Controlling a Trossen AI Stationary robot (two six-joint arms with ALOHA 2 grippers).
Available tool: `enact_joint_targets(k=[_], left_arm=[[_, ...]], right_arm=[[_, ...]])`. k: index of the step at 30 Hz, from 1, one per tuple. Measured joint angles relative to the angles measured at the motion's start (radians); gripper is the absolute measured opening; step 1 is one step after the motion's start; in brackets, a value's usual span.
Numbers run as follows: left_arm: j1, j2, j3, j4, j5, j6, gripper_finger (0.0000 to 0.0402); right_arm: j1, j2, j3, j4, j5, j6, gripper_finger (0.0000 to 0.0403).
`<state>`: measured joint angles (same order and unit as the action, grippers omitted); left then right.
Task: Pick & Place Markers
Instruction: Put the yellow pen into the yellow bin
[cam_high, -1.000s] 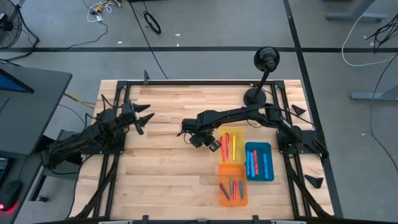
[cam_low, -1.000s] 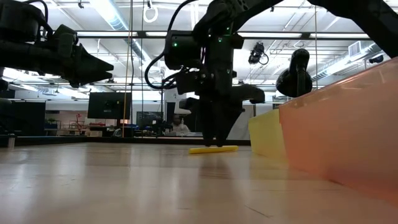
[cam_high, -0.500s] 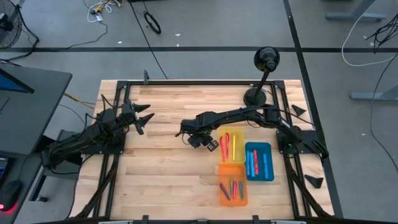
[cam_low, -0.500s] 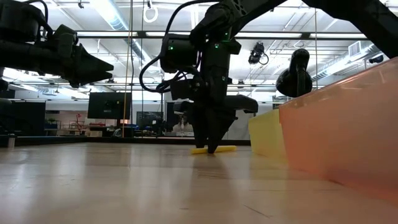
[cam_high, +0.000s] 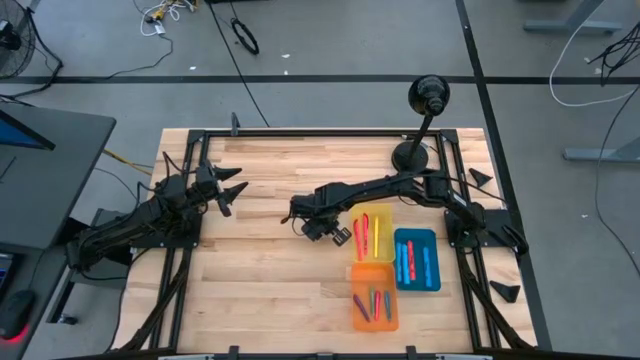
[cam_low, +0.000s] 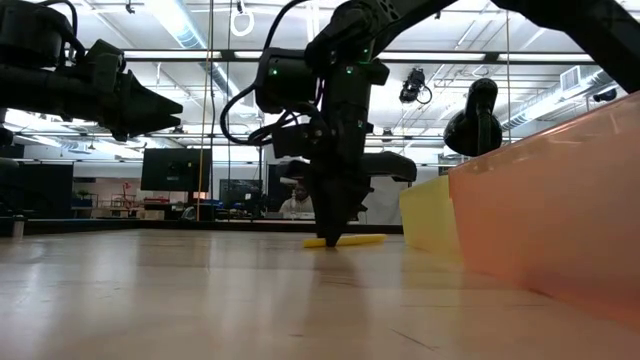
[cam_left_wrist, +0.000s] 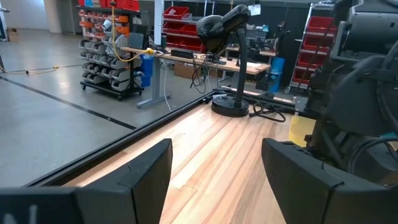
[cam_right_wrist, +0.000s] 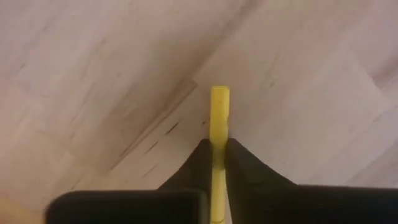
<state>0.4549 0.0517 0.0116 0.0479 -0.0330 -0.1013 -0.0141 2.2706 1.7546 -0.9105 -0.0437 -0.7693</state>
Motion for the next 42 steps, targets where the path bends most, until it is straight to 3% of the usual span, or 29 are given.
enact_joint_targets(k=[3,9,30,42], left_arm=[[0.000,0.000,0.000,0.000,0.000,0.000,0.0252],[0.000,0.000,0.000,0.000,0.000,0.000,0.0252],[0.000,0.000,0.000,0.000,0.000,0.000,0.0252],[0.000,0.000,0.000,0.000,0.000,0.000,0.0252]], right_arm=[[0.009,0.000,0.000,0.008,-0.001,-0.023,0.0011],[0.012,0.004,0.026,-0.041,0.007,-0.068,0.0017],[0.043,0.003,0.370,-0.385,0.044,-0.252,0.0009],[0.078,-0.009,0.332,-0.422,0.044,-0.270,0.0009]])
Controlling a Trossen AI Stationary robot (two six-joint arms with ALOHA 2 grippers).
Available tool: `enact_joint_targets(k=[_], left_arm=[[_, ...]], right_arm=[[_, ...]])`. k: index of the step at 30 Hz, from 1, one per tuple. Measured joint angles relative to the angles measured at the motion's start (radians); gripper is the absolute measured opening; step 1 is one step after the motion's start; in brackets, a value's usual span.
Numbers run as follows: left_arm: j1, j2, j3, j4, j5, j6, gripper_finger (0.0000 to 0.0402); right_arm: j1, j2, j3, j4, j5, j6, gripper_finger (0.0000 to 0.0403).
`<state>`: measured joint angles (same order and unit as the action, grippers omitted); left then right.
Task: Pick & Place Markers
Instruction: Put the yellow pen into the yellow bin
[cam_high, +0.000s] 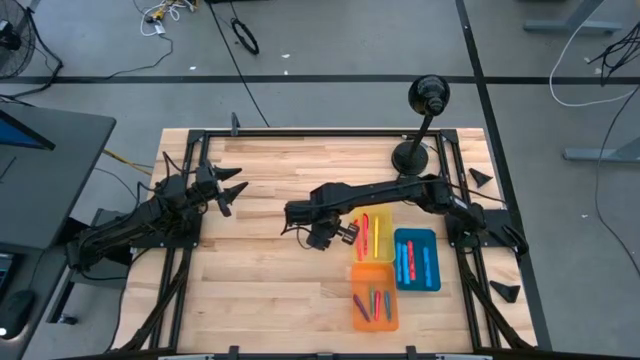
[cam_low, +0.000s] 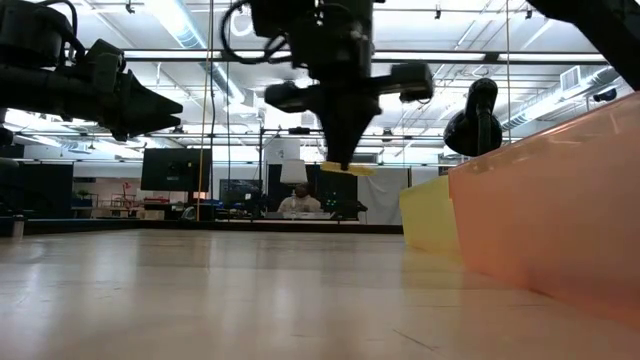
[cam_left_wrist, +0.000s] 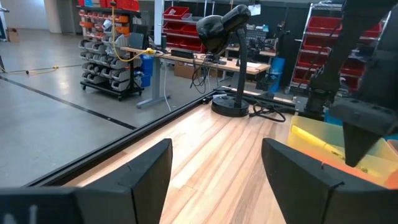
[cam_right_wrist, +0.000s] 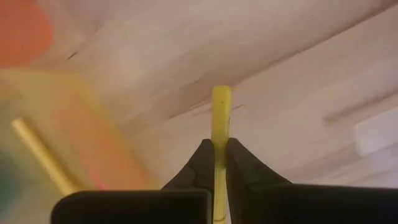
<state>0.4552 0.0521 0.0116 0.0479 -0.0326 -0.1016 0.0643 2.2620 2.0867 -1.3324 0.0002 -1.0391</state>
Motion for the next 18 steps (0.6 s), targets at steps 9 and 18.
enact_joint_targets(k=[9,18], left_arm=[[0.000,0.000,0.000,0.000,0.000,0.000,0.0252],[0.000,0.000,0.000,0.000,0.000,0.000,0.0252]], right_arm=[[0.042,-0.230,-0.327,0.085,0.019,-0.071,0.0009],[0.092,-0.495,-0.622,0.140,0.018,-0.253,0.0009]])
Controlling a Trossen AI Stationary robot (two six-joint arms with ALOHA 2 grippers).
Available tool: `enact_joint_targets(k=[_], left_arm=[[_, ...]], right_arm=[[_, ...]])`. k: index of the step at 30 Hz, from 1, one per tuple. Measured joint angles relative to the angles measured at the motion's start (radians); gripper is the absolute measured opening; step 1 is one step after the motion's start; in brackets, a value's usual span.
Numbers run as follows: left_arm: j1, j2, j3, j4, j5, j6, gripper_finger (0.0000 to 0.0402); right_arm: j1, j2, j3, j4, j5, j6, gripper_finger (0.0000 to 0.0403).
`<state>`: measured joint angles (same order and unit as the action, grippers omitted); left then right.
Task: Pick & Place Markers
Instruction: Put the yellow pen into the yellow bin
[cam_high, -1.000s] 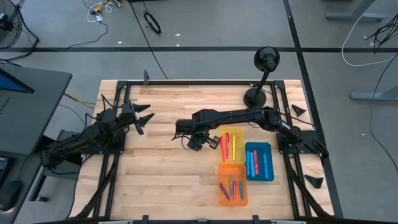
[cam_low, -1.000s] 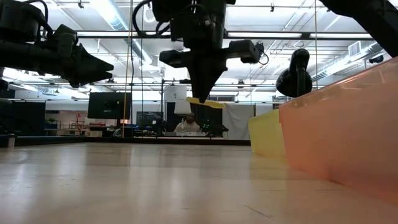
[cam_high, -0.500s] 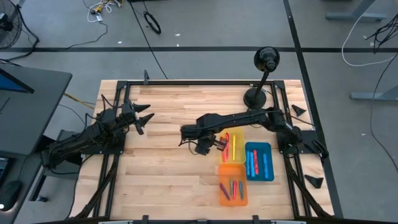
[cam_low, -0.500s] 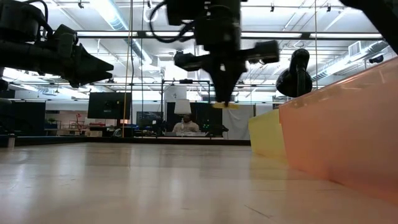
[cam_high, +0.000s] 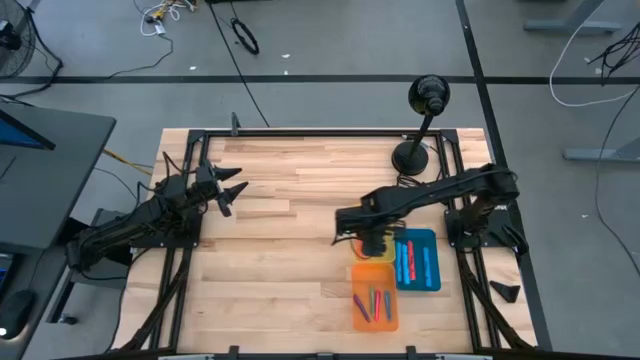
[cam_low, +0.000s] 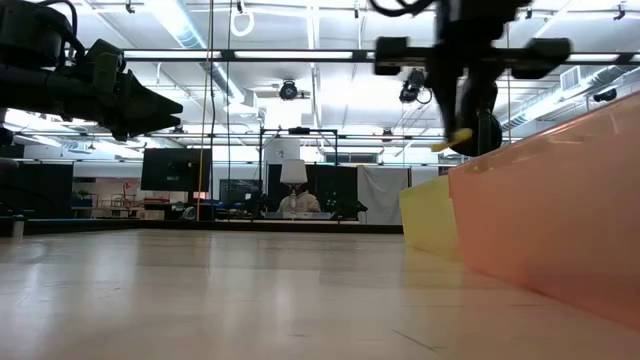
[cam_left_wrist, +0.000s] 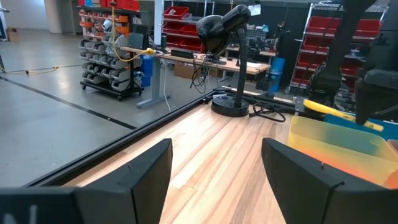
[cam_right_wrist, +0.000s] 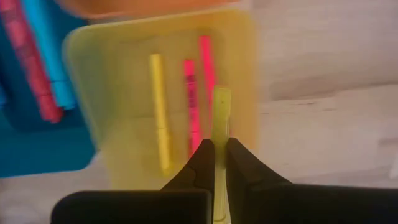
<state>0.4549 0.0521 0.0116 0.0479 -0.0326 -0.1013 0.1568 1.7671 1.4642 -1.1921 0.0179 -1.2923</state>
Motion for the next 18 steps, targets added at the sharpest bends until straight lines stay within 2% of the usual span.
enact_joint_targets(k=[9,18], left_arm=[[0.000,0.000,0.000,0.000,0.000,0.000,0.0252],[0.000,0.000,0.000,0.000,0.000,0.000,0.0252]], right_arm=[[0.005,-0.157,-0.195,0.040,0.000,-0.045,0.0009],[0.005,-0.181,-0.256,0.117,0.000,-0.079,0.0009]])
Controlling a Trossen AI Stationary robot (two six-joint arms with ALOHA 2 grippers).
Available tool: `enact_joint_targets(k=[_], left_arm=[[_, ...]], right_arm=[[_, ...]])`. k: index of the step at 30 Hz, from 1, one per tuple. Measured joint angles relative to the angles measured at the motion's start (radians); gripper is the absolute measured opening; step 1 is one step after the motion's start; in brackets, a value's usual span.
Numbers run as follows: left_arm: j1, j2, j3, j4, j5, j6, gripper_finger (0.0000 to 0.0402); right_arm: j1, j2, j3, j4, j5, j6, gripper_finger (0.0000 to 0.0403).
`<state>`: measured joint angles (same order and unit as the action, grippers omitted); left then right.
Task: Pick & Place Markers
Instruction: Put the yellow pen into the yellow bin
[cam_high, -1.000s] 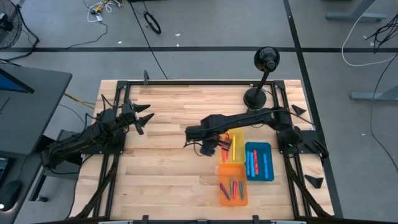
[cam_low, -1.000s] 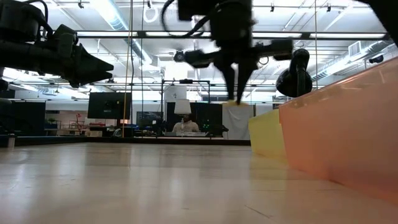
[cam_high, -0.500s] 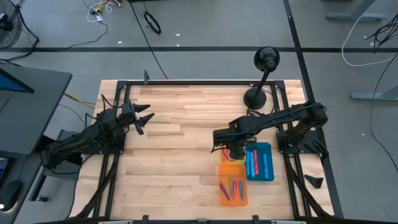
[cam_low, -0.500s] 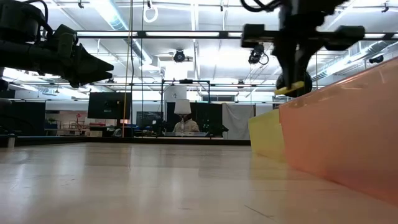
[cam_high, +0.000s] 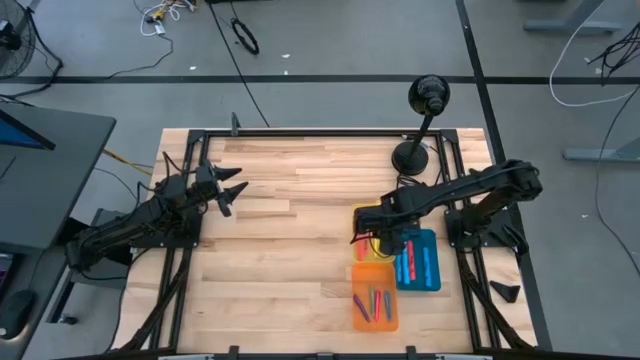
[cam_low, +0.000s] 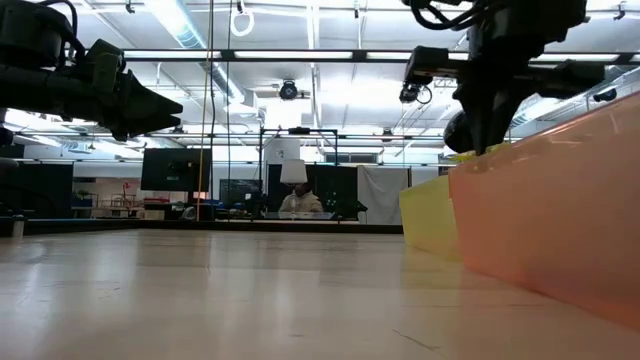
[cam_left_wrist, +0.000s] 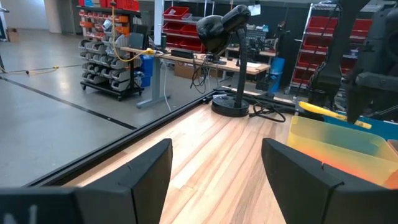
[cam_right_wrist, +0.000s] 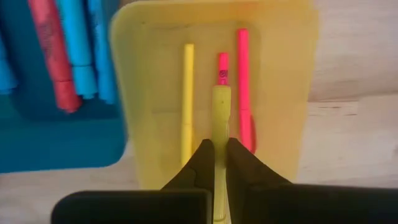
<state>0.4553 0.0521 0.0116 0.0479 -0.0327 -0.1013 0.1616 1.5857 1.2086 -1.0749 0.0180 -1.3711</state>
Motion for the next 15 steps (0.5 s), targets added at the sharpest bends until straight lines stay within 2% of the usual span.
enact_joint_targets(k=[15], left_arm=[[0.000,0.000,0.000,0.000,0.000,0.000,0.0252]], right_arm=[[0.000,0.031,-0.118,0.226,-0.038,0.027,0.0009]])
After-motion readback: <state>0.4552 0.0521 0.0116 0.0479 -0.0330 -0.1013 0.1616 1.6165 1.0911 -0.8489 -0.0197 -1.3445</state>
